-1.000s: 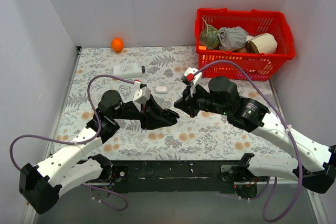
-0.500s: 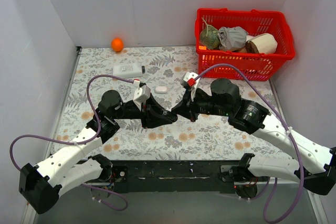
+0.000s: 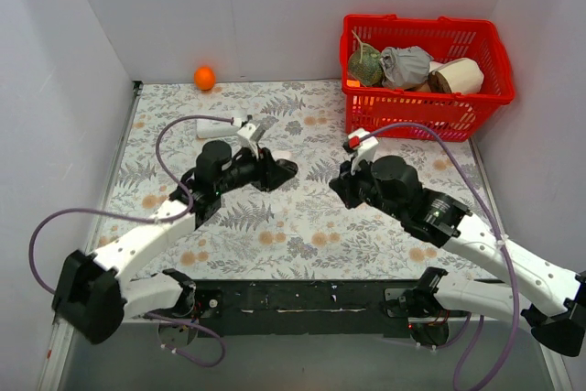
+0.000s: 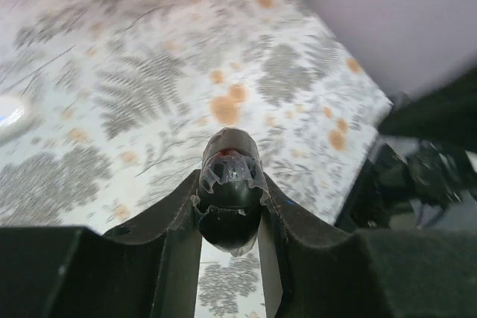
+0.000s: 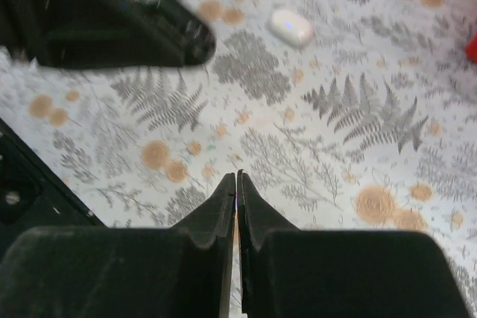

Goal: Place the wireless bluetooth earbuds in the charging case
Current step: Place the charging case at the center of the board.

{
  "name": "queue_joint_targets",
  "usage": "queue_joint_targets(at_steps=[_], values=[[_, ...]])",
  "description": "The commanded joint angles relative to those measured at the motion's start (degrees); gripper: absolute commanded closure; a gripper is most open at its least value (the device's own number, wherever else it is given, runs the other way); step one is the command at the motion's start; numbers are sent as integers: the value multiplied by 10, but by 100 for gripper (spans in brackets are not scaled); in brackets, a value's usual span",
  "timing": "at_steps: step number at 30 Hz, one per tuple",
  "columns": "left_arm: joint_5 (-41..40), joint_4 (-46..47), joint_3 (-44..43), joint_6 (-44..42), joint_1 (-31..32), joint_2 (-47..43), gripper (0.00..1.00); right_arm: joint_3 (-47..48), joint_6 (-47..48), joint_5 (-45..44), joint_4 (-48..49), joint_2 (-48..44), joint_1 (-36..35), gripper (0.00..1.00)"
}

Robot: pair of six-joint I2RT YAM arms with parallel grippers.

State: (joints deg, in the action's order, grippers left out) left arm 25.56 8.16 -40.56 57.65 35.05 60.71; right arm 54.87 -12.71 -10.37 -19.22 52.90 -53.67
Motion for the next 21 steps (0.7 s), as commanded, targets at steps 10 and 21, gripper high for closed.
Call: queue_joint_targets(at_steps=[10,21], values=[[-78,-15,-50,177,-144,268,100,-181,-79,30,76,-33,3,90],[-65,-56,-108,117,-155,385,100,-180,-62,26,74,-35,3,89]])
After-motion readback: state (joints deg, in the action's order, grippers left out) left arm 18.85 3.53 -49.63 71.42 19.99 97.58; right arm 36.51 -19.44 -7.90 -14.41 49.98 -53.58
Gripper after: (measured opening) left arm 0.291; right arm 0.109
